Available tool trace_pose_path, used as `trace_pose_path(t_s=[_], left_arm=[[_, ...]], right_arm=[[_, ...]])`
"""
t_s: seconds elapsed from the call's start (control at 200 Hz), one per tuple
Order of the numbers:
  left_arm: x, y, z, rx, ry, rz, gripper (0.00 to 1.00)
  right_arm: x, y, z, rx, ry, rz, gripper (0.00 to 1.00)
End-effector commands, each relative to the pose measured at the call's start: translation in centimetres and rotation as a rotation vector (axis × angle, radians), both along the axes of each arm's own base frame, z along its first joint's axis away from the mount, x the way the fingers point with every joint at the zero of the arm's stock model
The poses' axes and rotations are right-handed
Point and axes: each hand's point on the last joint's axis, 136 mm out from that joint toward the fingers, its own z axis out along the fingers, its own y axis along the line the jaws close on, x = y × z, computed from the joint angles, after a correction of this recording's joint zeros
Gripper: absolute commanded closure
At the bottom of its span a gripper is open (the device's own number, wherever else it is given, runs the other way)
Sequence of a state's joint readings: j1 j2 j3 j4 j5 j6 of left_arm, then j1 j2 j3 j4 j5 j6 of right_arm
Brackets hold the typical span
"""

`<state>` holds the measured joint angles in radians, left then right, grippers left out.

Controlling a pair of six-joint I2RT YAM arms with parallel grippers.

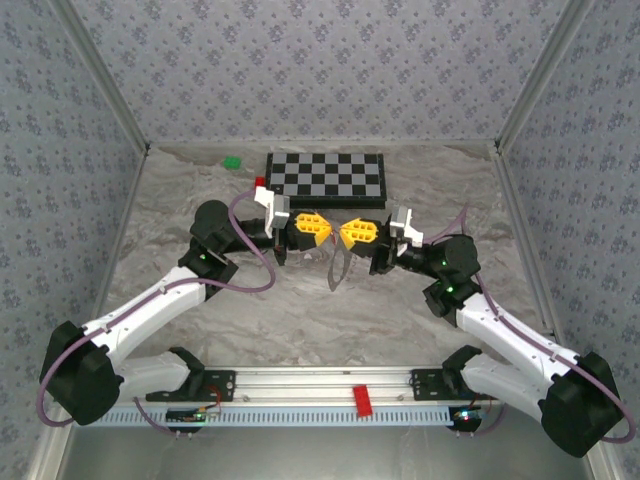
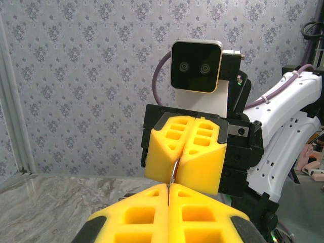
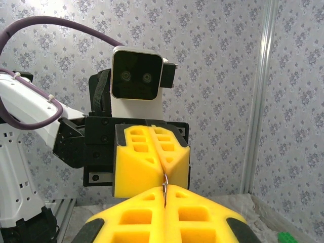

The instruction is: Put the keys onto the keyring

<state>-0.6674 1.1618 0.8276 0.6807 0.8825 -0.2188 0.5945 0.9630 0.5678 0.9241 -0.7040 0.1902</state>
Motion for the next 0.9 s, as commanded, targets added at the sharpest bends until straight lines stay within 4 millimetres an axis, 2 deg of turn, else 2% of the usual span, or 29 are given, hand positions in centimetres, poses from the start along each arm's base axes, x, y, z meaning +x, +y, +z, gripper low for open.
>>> trace_pose_path(t_s=[0.0, 0.895], left_arm=[[-0.40, 0.24, 1.27, -0.024, -0.046, -0.010, 1.00], [-0.48, 0.06, 1.09, -0.015, -0.042, -0.023, 1.00]], right_arm=[[-0.85, -0.29, 2.61, 0.045, -0.092, 0.002, 1.00], [-0.63, -0.36, 2.53, 0.044, -0.096, -0.015, 1.00]])
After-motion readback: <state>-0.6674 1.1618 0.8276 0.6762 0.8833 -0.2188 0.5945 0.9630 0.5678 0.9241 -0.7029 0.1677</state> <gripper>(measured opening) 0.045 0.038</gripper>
